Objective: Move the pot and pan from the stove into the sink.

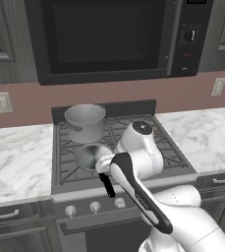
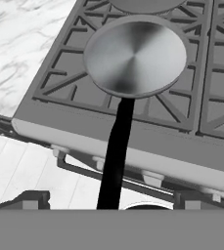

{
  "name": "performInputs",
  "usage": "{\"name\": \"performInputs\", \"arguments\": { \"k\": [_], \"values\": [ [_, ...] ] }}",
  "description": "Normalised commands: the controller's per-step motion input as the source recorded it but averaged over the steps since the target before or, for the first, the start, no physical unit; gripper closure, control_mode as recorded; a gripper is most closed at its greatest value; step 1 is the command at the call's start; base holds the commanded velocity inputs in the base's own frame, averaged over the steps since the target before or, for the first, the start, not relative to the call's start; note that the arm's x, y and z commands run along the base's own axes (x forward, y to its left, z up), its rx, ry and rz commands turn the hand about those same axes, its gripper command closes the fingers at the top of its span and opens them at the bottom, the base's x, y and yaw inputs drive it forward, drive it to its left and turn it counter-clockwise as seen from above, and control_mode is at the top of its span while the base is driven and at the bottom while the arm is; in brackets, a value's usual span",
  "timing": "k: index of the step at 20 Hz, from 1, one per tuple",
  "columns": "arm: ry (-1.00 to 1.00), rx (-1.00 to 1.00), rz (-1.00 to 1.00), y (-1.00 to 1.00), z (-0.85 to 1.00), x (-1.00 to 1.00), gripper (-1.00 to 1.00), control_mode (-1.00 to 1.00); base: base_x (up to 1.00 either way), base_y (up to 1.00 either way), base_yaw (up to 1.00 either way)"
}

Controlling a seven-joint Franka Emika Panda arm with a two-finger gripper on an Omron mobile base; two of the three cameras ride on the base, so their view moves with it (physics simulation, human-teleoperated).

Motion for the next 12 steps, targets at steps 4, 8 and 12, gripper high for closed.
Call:
{"name": "performInputs", "arguments": {
  "k": [4,8,12],
  "values": [
    [0.0,0.0,0.0,0.03,-0.23,0.0,-1.0,-1.0,0.0,0.0,0.0],
    [0.0,0.0,-0.02,0.0,-0.22,0.0,-1.0,-1.0,0.0,0.0,0.0],
    [0.0,-0.01,-0.04,0.0,-0.16,0.0,-1.0,-1.0,0.0,0.0,0.0]
  ]
}}
